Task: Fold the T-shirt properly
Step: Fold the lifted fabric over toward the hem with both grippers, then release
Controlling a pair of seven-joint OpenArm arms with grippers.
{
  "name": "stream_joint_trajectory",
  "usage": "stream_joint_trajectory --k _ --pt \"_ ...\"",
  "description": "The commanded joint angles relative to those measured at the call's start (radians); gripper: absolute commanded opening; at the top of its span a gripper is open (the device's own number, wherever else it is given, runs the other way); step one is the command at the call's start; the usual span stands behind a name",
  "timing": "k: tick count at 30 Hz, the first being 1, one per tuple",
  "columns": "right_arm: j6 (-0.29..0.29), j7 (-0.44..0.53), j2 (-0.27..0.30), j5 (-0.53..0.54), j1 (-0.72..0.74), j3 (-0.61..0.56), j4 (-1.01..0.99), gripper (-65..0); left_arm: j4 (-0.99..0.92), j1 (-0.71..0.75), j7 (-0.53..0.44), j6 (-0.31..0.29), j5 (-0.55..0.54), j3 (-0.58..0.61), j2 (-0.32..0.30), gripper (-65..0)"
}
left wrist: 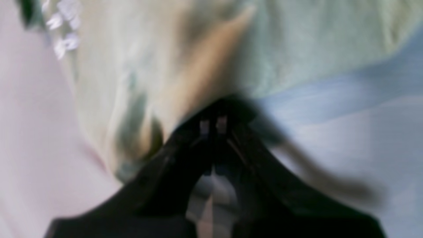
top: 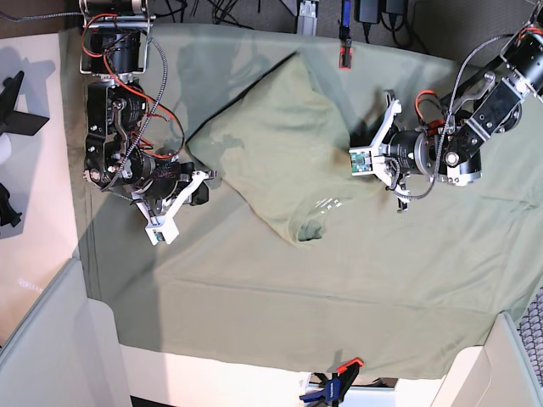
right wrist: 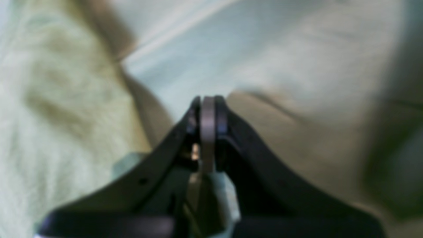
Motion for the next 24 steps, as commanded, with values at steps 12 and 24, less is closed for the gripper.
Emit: stream_joint_trajectory --k 12,24 --pt "0.007 -0.004 0.004 0.054 -0.229 0.004 0.272 -65.0 -0.277 -0.232 -0.133 0.029 0.052 -0.01 -0.013 -65.0" --pt "0.007 -0.003 -0.109 0.068 -0.464 0.004 0.46 -65.0 -0.301 -0.274 -0.14 0.072 0.051 -0.01 0.01 -65.0"
